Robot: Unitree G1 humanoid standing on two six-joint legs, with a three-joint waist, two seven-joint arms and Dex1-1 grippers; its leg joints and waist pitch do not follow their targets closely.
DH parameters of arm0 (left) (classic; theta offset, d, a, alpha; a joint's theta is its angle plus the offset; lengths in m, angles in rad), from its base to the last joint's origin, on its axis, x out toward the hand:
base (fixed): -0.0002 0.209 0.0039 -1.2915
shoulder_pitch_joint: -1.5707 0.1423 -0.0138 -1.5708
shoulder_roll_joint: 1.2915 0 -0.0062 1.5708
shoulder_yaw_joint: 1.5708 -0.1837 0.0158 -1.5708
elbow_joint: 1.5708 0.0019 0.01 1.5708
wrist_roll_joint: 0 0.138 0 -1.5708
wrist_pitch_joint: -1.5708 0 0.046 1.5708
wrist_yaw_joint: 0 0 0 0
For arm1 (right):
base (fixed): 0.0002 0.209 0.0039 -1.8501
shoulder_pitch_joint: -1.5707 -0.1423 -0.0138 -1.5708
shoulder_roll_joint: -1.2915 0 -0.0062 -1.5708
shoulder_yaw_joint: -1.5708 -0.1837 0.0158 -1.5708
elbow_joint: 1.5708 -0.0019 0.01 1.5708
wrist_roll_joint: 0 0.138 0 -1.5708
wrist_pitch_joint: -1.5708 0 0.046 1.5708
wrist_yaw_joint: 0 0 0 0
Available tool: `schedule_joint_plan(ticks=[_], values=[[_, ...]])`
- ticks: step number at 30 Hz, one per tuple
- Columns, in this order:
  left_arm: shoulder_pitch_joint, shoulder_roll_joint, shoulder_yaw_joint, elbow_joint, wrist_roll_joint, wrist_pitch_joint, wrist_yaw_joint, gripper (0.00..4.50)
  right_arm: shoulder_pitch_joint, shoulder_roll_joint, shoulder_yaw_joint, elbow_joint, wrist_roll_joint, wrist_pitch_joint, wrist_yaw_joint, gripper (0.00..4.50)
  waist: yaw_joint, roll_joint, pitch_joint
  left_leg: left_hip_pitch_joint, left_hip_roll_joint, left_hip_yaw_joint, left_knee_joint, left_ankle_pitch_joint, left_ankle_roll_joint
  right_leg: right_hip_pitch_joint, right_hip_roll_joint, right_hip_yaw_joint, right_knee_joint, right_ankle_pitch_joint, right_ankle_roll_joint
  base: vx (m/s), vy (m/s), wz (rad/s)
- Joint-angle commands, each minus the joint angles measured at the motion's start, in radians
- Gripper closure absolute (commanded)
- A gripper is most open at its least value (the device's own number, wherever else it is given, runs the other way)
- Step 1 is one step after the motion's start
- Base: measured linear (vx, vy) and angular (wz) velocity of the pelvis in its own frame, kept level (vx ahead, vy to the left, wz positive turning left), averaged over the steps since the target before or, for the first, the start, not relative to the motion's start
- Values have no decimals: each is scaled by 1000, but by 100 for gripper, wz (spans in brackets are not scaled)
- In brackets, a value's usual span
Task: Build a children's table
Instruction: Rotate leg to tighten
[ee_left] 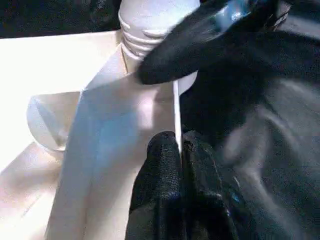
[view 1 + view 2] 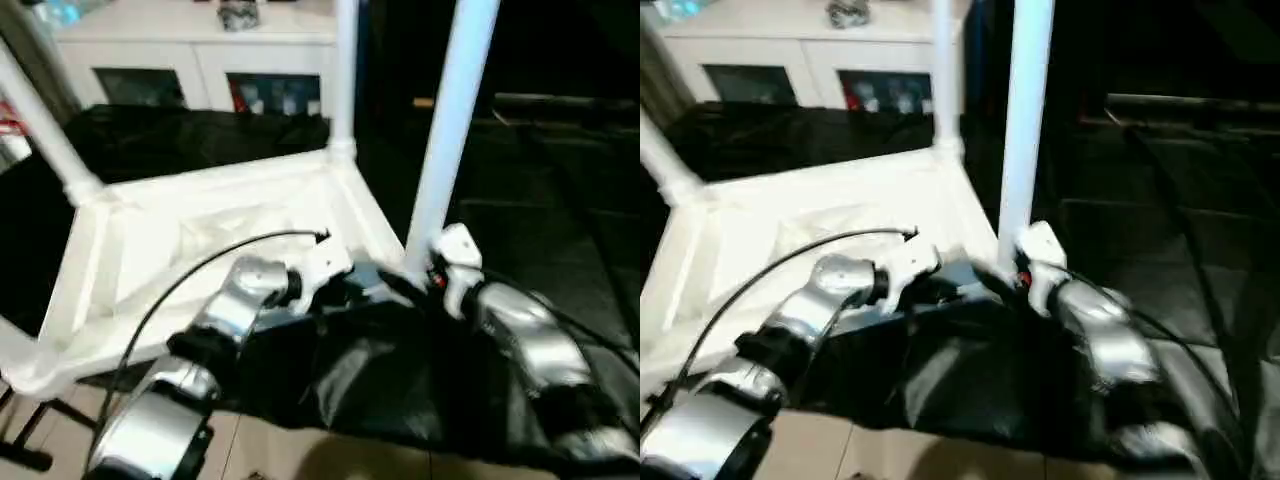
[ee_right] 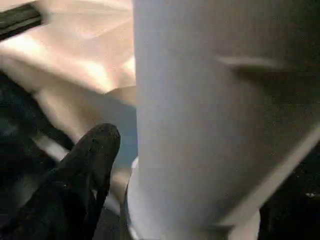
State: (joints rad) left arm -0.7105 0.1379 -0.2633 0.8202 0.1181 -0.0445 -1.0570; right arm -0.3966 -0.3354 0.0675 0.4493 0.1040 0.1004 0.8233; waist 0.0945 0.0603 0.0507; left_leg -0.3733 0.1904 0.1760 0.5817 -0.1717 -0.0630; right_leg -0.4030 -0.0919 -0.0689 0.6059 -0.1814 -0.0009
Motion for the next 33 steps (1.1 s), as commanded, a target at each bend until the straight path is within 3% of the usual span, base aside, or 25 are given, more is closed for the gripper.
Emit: schedule_joint_plan(ticks=[1, 2, 3, 4, 6, 7, 13, 18, 22, 26, 27, 28, 30, 33], values=[[-8, -30, -3, -43, -52, -53, -13, 450, -3, 29, 72, -49, 27, -2, 77, 73, 2, -22, -64, 4, 34, -6, -62, -233, 95, 56, -54, 38, -82, -240, -228, 0, 0, 0], [-7, -16, -1, -47, -55, -55, -37, 450, 11, 4, 78, -76, 43, 8, 131, 73, 0, -28, -63, 4, 33, -6, -62, -237, 92, 56, -54, 37, -84, -251, -225, 0, 0, 0], [-5, -11, 0, -50, -56, -55, -47, 450, 16, -5, 81, -86, 48, 11, 148, 73, 2, -25, -62, 6, 34, -6, -62, -247, 87, 53, -54, 38, -86, -276, -220, 0, 0, 0], [-3, 2, 2, -56, -61, -56, -70, 450, 29, -26, 90, -111, 58, 17, 187, 73, 0, -32, -61, 6, 34, -6, -63, -249, 87, 53, -53, 38, -87, -285, -217, 0, 0, 0], [-1, 15, 4, -63, -66, -55, -95, 450, 40, -43, 98, -134, 68, 27, 222, 96, 6, -30, -62, 4, 36, -7, -62, -235, 91, 54, -57, 41, -85, -283, -210, 0, 0, 0], [0, 25, 5, -66, -67, -56, -111, 450, 46, -53, 101, -147, 74, 35, 245, 96, 7, -35, -64, 3, 36, -6, -61, -225, 94, 53, -55, 40, -83, -267, -212, 0, 0, 0], [4, 46, 2, -79, -76, -53, -165, 450, 58, -78, 116, -174, 76, 58, 297, 139, 14, -33, -65, 3, 36, -5, -58, -197, 97, 51, -56, 40, -76, -220, -232, 0, 0, 0], [12, 39, -1, -92, -77, -44, -170, 450, 57, -76, 115, -174, 73, 66, 290, 172, 18, -34, -64, 2, 36, -6, -59, -193, 93, 52, -57, 40, -77, -236, -223, 0, 0, 0], [0, 8, 4, -69, -56, -29, -81, 450, 42, -27, 83, -136, 66, 63, 202, 181, 15, -33, -64, 3, 35, -6, -60, -198, 84, 49, -56, 39, -78, -249, -218, 0, 0, 0], [-37, -51, 24, -13, -29, -2, 74, 450, -3, 61, 57, -30, -6, 70, -29, 183, 9, -33, -61, 6, 33, -7, -63, -219, 65, 45, -55, 39, -84, -295, -206, 0, 0, 0], [-44, -61, 25, -7, -24, 5, 97, 450, -14, 77, 54, -6, -23, 73, -78, 183, 2, -33, -59, 6, 29, -10, -66, -238, 39, 47, -56, 36, -87, -342, -192, 0, 0, 0], [-55, -75, 26, 4, -15, 17, 133, 450, -39, 115, 42, 44, -46, 93, -181, 183, -1, -35, -60, 7, 30, -10, -67, -245, 36, 48, -56, 38, -90, -347, -183, 0, 0, 0], [-55, -75, 26, 4, -15, 17, 133, 450, -39, 115, 42, 44, -46, 93, -181, 183, -10, -34, -62, 5, 27, -10, -66, -234, 39, 49, -54, 39, -88, -315, -187, 0, 0, 0], [-88, -132, 41, 34, -14, 58, 240, 450, -98, 199, 11, 131, -62, 122, -343, 184, -12, -29, -65, 4, 26, -7, -62, -205, 50, 48, -53, 41, -81, -252, -203, 0, 0, 0]])
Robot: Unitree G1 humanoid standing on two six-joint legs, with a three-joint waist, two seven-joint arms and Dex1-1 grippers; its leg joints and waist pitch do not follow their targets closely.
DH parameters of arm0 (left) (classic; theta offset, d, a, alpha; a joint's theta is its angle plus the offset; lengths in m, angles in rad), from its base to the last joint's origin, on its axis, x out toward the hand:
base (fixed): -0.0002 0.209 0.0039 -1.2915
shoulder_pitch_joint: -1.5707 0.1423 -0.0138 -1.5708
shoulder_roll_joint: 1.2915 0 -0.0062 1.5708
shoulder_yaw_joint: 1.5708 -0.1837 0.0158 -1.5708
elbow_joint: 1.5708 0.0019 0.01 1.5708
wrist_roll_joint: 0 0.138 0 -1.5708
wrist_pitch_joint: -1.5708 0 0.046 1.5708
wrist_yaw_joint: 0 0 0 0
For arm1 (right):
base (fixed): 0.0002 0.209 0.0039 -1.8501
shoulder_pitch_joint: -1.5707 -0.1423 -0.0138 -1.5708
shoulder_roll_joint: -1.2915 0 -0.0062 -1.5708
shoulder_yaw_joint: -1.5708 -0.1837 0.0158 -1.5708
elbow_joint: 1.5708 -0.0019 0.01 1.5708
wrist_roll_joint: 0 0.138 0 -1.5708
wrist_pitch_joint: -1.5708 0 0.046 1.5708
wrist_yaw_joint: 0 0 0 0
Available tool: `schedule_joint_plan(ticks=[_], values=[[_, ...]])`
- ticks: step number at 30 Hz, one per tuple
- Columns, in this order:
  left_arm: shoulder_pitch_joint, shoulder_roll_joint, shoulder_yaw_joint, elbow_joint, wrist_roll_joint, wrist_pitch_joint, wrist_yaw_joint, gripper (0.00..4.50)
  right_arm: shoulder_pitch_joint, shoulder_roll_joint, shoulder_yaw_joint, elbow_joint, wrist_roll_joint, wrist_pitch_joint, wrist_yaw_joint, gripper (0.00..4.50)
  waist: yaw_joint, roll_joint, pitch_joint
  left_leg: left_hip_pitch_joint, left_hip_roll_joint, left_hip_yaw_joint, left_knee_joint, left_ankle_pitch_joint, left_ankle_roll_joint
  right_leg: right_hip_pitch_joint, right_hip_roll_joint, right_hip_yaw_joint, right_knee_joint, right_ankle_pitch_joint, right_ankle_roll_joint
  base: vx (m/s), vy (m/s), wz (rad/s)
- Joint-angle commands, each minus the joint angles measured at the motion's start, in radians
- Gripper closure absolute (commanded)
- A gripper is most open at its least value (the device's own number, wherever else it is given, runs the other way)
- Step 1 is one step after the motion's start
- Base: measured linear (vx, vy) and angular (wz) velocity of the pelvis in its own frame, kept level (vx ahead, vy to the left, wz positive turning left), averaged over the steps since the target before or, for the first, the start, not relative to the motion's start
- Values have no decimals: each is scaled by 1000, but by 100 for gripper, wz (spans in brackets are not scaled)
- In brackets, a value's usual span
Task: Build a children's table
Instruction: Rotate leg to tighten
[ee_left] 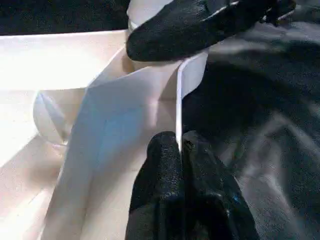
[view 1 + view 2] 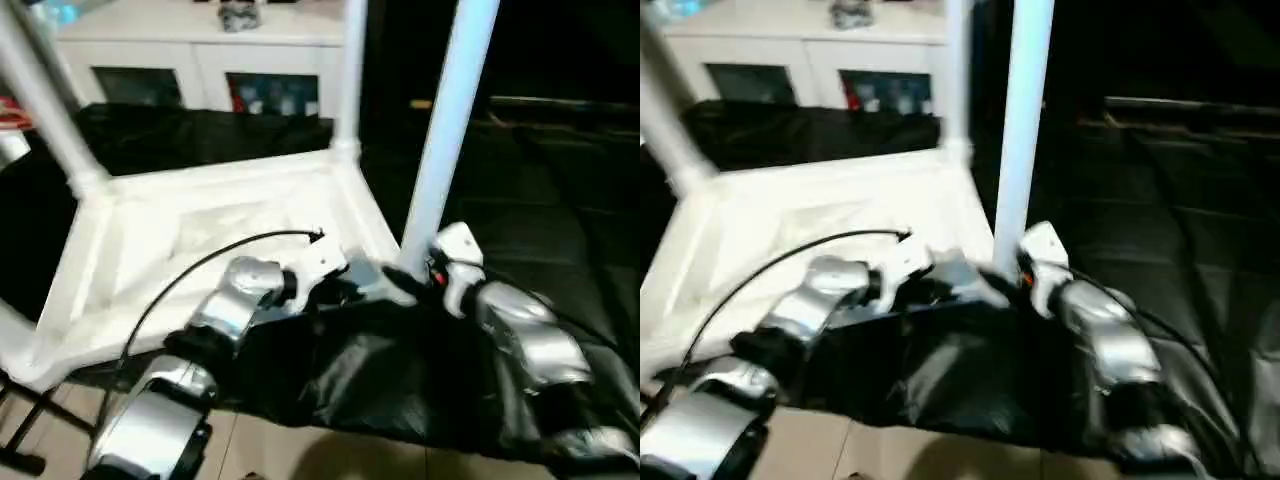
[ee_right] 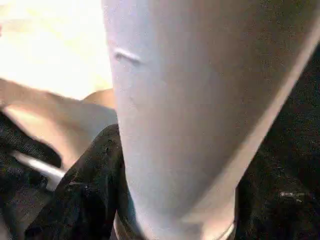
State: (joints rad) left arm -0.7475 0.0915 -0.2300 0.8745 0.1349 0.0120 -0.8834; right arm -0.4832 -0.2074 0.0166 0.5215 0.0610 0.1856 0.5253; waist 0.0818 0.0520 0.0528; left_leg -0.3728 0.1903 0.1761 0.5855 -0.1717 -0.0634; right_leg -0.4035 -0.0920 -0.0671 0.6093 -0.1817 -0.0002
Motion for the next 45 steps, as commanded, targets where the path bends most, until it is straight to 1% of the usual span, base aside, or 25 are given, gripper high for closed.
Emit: schedule_joint_plan(ticks=[1, 3, 4, 5, 6, 7, 8, 10, 13, 14, 16, 19, 20, 21, 22, 23, 24, 27, 28, 29, 31, 33, 34, 38, 45], values=[[-56, -96, 10, -15, -30, 7, 86, 450, -21, 86, 61, 72, -23, 33, -63, 184, -2, -21, -67, 5, 25, -8, -67, -206, 41, 49, -53, 37, -85, -257, -208, 0, 0, 0], [-58, -107, 5, -10, -23, 8, 101, 450, -35, 109, 79, 86, -41, 11, -71, 184, -3, -22, -66, 4, 25, -8, -66, -206, 45, 52, -54, 37, -87, -252, -210, 0, 0, 0], [-58, -108, 0, -6, -18, 2, 100, 450, -39, 118, 82, 92, -45, -2, -63, 184, -2, -23, -69, 3, 25, -8, -64, -191, 58, 54, -53, 38, -83, -212, -214, 0, 0, 0], [-59, -109, -2, -3, -15, -2, 100, 450, -42, 124, 84, 97, -46, -10, -59, 128, -1, -23, -69, 2, 24, -6, -63, -188, 67, 55, -54, 38, -83, -200, -218, 0, 0, 0], [-56, -106, -6, -3, -10, -9, 95, 450, -44, 126, 82, 97, -39, -14, -47, 128, -1, -22, -68, 2, 25, -7, -63, -189, 70, 55, -54, 37, -84, -202, -218, 0, 0, 0], [-51, -100, -9, -7, -11, -15, 80, 450, -44, 122, 81, 91, -32, -13, -32, 114, 0, -21, -68, 3, 25, -6, -64, -192, 72, 55, -54, 37, -85, -208, -218, 0, 0, 0], [-48, -96, -11, -11, -11, -19, 69, 450, -43, 119, 82, 86, -28, -13, -22, 108, 0, -22, -65, 3, 25, -6, -65, -207, 73, 54, -53, 36, -87, -232, -214, 0, 0, 0], [-41, -87, -12, -18, -13, -24, 58, 450, -39, 102, 91, 73, -35, -29, -11, 84, -1, -21, -66, 4, 27, -8, -67, -216, 66, 54, -54, 37, -87, -244, -210, 0, 0, 0], [-33, -69, -17, -26, -22, -41, 15, 450, -29, 72, 97, 57, -34, -58, 44, 84, -2, -21, -68, 3, 27, -8, -66, -212, 68, 55, -54, 37, -85, -224, -215, 0, 0, 0], [-27, -59, -18, -34, -27, -43, -11, 450, -20, 53, 100, 41, -27, -66, 80, 84, -1, -23, -68, 2, 26, -7, -64, -201, 78, 57, -54, 38, -83, -198, -222, 0, 0, 0], [-21, -50, -21, -41, -30, -47, -32, 450, -10, 34, 105, 28, -23, -80, 114, 84, 2, -23, -69, 2, 27, -6, -62, -191, 88, 59, -54, 37, -81, -180, -228, 0, 0, 0], [-2, -14, -27, -64, -43, -70, -113, 450, 28, -25, 115, -29, 7, -99, 235, 84, 6, -24, -68, 1, 28, -5, -61, -188, 101, 60, -54, 37, -80, -179, -230, 0, 0, 0], [6, -3, -27, -75, -54, -75, -148, 450, 41, -42, 117, -53, 22, -99, 276, 84, 7, -18, -68, 1, 31, -6, -62, -191, 104, 60, -53, 37, -80, -172, -235, 0, 0, 0], [6, -3, -27, -75, -54, -75, -148, 450, 41, -42, 117, -53, 22, -99, 276, 84, 8, -19, -69, 1, 31, -6, -61, -190, 106, 59, -53, 37, -80, -166, -238, 0, 0, 0], [9, 2, -28, -80, -58, -74, -161, 450, 48, -50, 119, -64, 28, -99, 294, 84, 8, -19, -68, 2, 32, -5, -61, -191, 106, 57, -52, 37, -78, -164, -242, 0, 0, 0], [17, 16, -30, -92, -67, -80, -202, 450, 67, -74, 124, -100, 51, -92, 353, 84, 10, -18, -67, 3, 32, -6, -63, -201, 102, 56, -53, 36, -81, -181, -244, 0, 0, 0], [18, 18, -30, -93, -68, -81, -207, 450, 70, -76, 124, -105, 54, -91, 361, 84, 12, -19, -66, 4, 33, -6, -63, -210, 101, 57, -53, 36, -81, -193, -244, 0, 0, 0], [32, 49, -32, -117, -87, -88, -289, 450, 117, -137, 147, -186, 96, -67, 495, 84, 19, -16, -63, 6, 36, -6, -67, -250, 93, 55, -54, 37, -86, -246, -235, 0, 0, 0], [32, 49, -32, -117, -87, -88, -289, 450, 117, -137, 147, -186, 96, -67, 495, 98, 20, -16, -63, 5, 38, -7, -68, -254, 89, 54, -55, 38, -85, -253, -230, 0, 0, 0], [33, 54, -31, -121, -90, -86, -301, 450, 125, -147, 151, -200, 101, -61, 515, 98, 20, -16, -63, 5, 38, -7, -68, -254, 89, 54, -55, 38, -85, -253, -230, 0, 0, 0], [36, 71, -33, -125, -95, -84, -330, 450, 140, -173, 168, -223, 102, -48, 556, 115, 25, -16, -64, 7, 37, -8, -69, -258, 78, 53, -56, 39, -87, -267, -226, 0, 0, 0], [39, 84, -33, -129, -98, -82, -356, 450, 152, -195, 183, -245, 100, -35, 593, 124, 28, -15, -63, 7, 38, -7, -69, -253, 77, 52, -55, 40, -87, -260, -225, 0, 0, 0], [40, 89, -33, -130, -98, -83, -364, 450, 156, -204, 189, -252, 98, -30, 606, 140, 30, -13, -65, 5, 38, -8, -68, -245, 78, 53, -56, 40, -83, -245, -229, 0, 0, 0], [40, 101, -35, -133, -100, -76, -386, 450, 162, -220, 207, -264, 85, -25, 625, 169, 32, -14, -65, 5, 37, -8, -67, -237, 76, 53, -56, 39, -83, -233, -233, 0, 0, 0], [46, 97, -30, -138, -96, -78, -385, 450, 173, -204, 210, -268, 68, -35, 600, 184, 31, -15, -64, 6, 37, -8, -69, -251, 68, 51, -57, 39, -86, -269, -222, 0, 0, 0]])
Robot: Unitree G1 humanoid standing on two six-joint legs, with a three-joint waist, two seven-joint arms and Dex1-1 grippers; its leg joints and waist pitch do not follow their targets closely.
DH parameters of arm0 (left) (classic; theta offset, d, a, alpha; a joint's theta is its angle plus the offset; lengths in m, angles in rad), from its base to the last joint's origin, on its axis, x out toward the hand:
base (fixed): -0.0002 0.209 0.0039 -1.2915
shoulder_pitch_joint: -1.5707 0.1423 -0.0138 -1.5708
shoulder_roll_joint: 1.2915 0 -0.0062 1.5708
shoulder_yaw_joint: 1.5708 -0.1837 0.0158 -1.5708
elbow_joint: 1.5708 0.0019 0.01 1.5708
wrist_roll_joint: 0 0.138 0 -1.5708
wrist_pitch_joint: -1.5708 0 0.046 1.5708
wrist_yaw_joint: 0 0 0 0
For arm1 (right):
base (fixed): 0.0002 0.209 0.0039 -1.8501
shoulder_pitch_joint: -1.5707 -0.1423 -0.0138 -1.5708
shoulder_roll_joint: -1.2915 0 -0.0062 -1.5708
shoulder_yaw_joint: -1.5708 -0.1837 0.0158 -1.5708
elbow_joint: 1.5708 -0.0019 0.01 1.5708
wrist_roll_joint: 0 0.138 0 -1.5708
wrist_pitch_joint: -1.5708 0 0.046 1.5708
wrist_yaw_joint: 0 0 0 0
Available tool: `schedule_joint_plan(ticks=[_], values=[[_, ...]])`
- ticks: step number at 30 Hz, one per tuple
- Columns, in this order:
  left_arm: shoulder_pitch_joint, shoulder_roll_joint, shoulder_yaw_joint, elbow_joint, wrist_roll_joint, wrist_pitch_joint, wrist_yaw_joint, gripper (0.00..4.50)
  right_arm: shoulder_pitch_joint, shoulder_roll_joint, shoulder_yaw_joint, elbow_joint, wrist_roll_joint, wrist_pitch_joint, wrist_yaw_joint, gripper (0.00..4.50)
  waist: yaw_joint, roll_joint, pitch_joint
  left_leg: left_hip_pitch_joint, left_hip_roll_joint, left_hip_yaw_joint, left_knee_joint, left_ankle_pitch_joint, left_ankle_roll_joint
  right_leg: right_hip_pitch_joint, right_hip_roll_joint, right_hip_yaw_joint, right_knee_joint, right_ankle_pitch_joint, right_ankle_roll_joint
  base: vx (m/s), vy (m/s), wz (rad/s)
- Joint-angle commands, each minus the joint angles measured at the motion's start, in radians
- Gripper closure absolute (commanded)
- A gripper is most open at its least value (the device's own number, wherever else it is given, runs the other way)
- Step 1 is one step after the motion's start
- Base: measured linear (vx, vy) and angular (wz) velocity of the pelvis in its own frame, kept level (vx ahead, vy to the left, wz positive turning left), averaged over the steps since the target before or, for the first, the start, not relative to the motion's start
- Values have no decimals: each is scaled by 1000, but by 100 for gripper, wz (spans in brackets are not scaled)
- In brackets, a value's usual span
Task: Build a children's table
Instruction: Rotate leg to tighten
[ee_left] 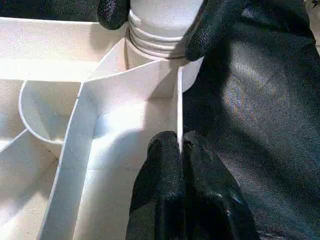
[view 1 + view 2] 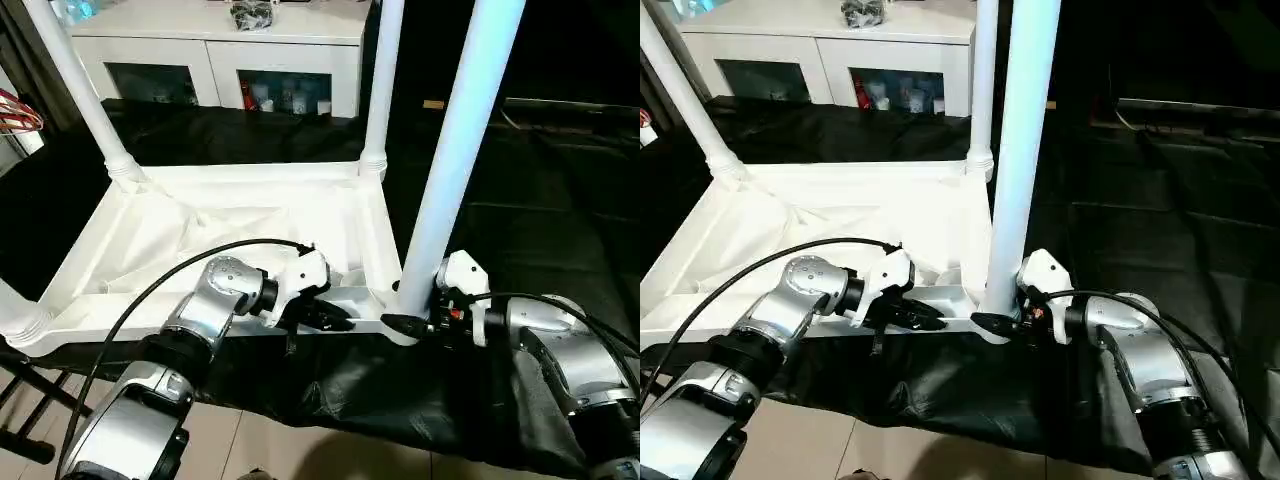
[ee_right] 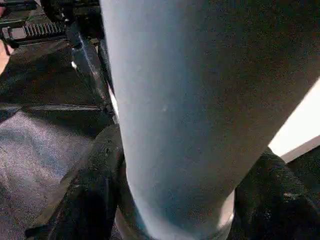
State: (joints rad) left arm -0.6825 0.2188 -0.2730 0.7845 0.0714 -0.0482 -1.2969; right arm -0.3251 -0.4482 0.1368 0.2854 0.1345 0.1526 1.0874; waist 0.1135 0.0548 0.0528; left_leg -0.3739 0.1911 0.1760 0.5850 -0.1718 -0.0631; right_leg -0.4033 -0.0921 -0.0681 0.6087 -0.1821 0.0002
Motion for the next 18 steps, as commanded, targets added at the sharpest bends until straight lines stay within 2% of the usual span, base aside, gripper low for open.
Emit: schedule_joint_plan(ticks=[1, 4, 7, 8, 9, 10, 11, 13, 16, 18], values=[[-21, -47, 20, -44, -29, -12, 71, 450, 13, 67, 76, -15, -2, -1, -14, 184, -2, -19, -63, 7, 37, -9, -70, -251, 66, 50, -56, 40, -85, -266, -223, 0, 0, 0], [-33, -67, 28, -26, -18, -8, 145, 450, -3, 116, 48, 21, -16, 6, -115, 185, -5, -19, -62, 8, 35, -10, -71, -265, 54, 48, -57, 39, -88, -292, -214, 0, 0, 0], [-61, -116, 42, 4, -6, 12, 255, 450, -60, 207, -6, 133, -70, 18, -362, 185, -23, -20, -59, 9, 30, -14, -77, -299, 19, 47, -56, 36, -94, -368, -189, 0, 0, 0], [-61, -116, 42, 4, -6, 12, 255, 450, -60, 207, -6, 133, -70, 18, -362, 185, -24, -18, -61, 12, 30, -14, -76, -296, 17, 45, -57, 38, -95, -366, -186, 0, 0, 0], [-61, -116, 42, 4, -6, 12, 255, 450, -60, 207, -6, 133, -70, 18, -362, 185, -31, -19, -60, 9, 29, -14, -77, -296, 17, 47, -56, 38, -95, -360, -187, 0, 0, 0], [-69, -130, 42, 12, 1, 18, 283, 450, -79, 233, -23, 167, -79, 21, -430, 185, -30, -19, -61, 7, 29, -14, -76, -289, 21, 50, -55, 39, -94, -349, -185, 0, 0, 0], [-79, -145, 43, 22, 9, 23, 317, 450, -95, 259, -40, 195, -79, 29, -486, 185, -32, -17, -62, 9, 30, -12, -75, -281, 26, 46, -55, 42, -93, -319, -191, 0, 0, 0], [-99, -180, 46, 41, 16, 40, 380, 450, -126, 311, -69, 244, -81, 38, -586, 185, -35, -18, -66, 8, 27, -11, -71, -248, 29, 49, -54, 41, -88, -265, -207, 0, 0, 0], [-115, -214, 45, 57, 22, 47, 432, 450, -157, 361, -89, 296, -95, 19, -669, 185, -36, -16, -70, 6, 26, -9, -66, -202, 41, 51, -53, 41, -80, -189, -224, 0, 0, 0], [-114, -223, 43, 57, 25, 45, 439, 450, -164, 375, -96, 306, -92, 7, -674, 130, -34, -16, -72, 4, 24, -7, -63, -171, 59, 56, -53, 39, -77, -129, -238, 0, 0, 0]])
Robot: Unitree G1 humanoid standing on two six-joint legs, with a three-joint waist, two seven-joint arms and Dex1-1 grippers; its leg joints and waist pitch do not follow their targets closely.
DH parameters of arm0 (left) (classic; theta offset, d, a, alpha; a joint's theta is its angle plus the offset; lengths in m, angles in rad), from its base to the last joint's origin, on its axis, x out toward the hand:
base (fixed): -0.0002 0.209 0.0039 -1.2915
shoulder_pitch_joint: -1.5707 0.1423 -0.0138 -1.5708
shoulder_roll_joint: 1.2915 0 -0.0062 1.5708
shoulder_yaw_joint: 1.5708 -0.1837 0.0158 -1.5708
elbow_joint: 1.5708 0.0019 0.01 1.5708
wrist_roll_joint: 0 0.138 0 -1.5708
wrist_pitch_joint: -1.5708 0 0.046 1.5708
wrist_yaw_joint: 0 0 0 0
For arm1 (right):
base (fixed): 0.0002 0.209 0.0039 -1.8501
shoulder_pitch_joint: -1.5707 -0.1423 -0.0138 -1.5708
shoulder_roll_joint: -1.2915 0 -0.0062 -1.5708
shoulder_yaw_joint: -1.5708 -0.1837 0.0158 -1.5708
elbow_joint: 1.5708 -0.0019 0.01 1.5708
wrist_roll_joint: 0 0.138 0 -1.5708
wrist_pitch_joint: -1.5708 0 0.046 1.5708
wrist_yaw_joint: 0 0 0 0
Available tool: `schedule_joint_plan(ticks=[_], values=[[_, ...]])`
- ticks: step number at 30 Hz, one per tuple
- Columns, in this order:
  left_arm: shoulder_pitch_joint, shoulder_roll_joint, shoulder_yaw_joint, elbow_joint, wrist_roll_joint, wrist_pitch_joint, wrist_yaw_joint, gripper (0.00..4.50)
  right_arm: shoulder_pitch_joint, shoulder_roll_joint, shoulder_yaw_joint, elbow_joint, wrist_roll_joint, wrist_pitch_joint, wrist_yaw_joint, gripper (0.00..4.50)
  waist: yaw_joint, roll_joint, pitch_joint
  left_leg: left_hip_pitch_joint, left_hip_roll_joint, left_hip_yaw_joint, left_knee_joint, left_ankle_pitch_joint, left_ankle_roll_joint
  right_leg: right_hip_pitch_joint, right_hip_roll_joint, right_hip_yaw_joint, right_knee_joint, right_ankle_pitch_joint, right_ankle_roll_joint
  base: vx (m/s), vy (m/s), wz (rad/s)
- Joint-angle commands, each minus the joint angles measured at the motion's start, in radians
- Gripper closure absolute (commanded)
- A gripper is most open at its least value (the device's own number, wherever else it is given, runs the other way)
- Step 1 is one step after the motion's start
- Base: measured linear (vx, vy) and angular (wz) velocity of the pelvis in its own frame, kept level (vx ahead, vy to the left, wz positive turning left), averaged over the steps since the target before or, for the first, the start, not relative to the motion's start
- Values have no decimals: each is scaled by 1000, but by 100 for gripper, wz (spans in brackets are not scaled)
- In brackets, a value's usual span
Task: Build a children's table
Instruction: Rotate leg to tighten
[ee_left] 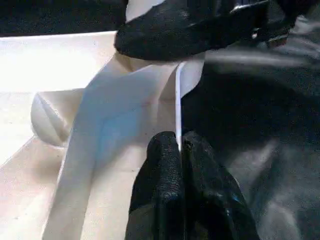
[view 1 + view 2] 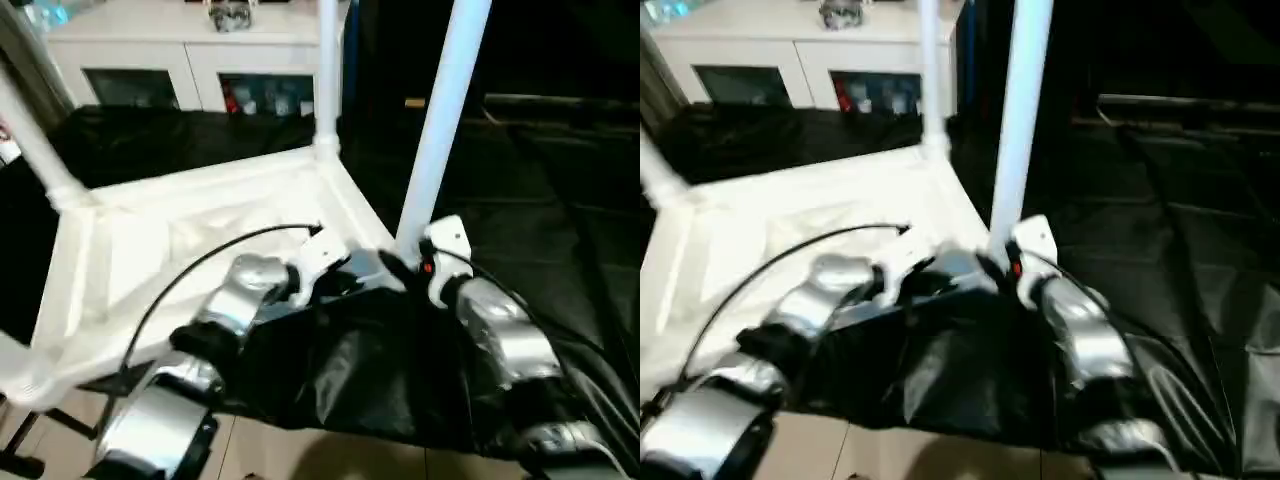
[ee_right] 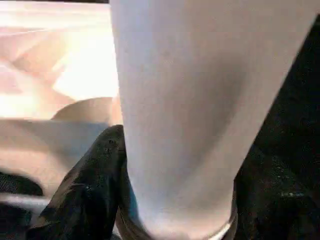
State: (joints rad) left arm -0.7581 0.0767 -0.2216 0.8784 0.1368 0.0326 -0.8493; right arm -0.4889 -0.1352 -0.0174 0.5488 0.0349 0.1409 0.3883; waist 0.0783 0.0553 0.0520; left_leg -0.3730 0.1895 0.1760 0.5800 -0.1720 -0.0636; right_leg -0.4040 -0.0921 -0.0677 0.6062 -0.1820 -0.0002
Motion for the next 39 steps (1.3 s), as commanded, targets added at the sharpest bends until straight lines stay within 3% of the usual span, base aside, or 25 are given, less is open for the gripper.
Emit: schedule_joint_plan(ticks=[1, 3, 4, 6, 12, 18, 21, 29, 34, 39], values=[[-34, -84, -11, -43, -42, -38, -15, 450, -3, 70, 52, 42, 24, 19, 38, 116, 1, -17, -71, 2, 25, -7, -58, -166, 73, 58, -53, 39, -73, -118, -242, 0, 0, 0], [-23, -81, -16, -54, -46, -43, -36, 450, -2, 72, 52, 30, 42, 23, 67, 116, 3, -15, -69, 5, 28, -7, -60, -183, 81, 57, -54, 38, -77, -148, -241, 0, 0, 0], [-20, -79, -18, -57, -46, -47, -42, 450, -1, 71, 52, 26, 45, 23, 75, 83, 3, -15, -68, 5, 29, -7, -61, -190, 80, 56, -53, 38, -78, -159, -240, 0, 0, 0], [-7, -68, -21, -67, -54, -52, -68, 450, 6, 54, 69, 7, 36, 15, 100, 72, 4, -16, -68, 5, 29, -7, -62, -198, 73, 58, -53, 38, -79, -171, -236, 0, 0, 0], [28, -19, -32, -95, -64, -76, -150, 450, 75, -48, 140, -100, 29, -26, 298, 72, 13, -20, -67, 3, 31, -5, -59, -188, 93, 60, -54, 40, -77, -150, -233, 0, 0, 0], [41, 27, -33, -105, -70, -106, -221, 450, 132, -145, 177, -201, 71, -25, 494, 72, 15, -20, -62, 7, 34, -7, -65, -250, 82, 54, -55, 39, -89, -282, -207, 0, 0, 0], [44, 52, -31, -110, -78, -118, -269, 450, 156, -192, 193, -252, 109, 2, 594, 72, 18, -20, -63, 7, 35, -7, -64, -246, 83, 56, -53, 40, -87, -266, -211, 0, 0, 0], [50, 98, -36, -134, -98, -107, -381, 450, 195, -270, 227, -342, 150, 73, 752, 137, 29, -18, -66, 4, 38, -7, -60, -211, 97, 55, -54, 38, -79, -206, -238, 0, 0, 0], [46, 108, -27, -127, -99, -110, -398, 450, 207, -299, 249, -360, 135, 83, 776, 174, 35, -19, -65, 6, 38, -7, -62, -225, 81, 54, -56, 39, -82, -235, -230, 0, 0, 0], [49, 97, -26, -131, -99, -113, -383, 450, 210, -276, 246, -367, 132, 89, 748, 185, 35, -19, -66, 5, 37, -7, -61, -219, 79, 54, -56, 39, -81, -229, -228, 0, 0, 0]])
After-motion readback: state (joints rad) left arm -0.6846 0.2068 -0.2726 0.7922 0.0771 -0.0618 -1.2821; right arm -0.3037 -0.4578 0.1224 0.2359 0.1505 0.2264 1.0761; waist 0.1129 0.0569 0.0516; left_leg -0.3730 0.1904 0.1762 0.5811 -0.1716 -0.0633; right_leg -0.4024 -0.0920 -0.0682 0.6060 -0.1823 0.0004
